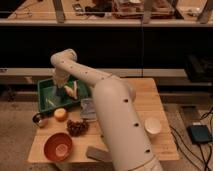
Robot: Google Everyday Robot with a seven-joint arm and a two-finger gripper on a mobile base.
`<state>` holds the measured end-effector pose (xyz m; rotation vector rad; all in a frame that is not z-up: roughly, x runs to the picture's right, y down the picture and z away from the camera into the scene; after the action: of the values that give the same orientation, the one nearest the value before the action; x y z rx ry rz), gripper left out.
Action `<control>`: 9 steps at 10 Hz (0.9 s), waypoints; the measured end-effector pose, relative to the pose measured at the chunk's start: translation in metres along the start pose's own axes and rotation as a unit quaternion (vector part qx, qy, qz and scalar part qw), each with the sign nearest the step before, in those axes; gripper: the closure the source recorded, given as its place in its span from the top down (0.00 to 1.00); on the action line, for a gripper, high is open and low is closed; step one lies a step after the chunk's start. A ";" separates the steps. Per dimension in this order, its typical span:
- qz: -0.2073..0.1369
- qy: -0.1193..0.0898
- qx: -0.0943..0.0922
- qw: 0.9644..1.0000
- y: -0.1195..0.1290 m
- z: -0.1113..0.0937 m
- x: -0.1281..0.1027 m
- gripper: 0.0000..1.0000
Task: Wipe tray with sponge
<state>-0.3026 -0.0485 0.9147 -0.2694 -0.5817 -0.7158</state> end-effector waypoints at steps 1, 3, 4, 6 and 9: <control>-0.001 -0.002 0.005 1.000 -0.008 0.005 -0.004 0.00; -0.009 -0.019 0.019 1.000 -0.032 0.018 -0.029 0.00; -0.013 -0.032 0.025 0.999 -0.038 0.022 -0.040 0.00; -0.036 -0.059 0.031 0.997 -0.035 0.017 -0.064 0.00; -0.060 -0.079 0.013 0.995 0.006 -0.005 -0.093 0.00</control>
<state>-0.3528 0.0042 0.8562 -0.2700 -0.7628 -0.8073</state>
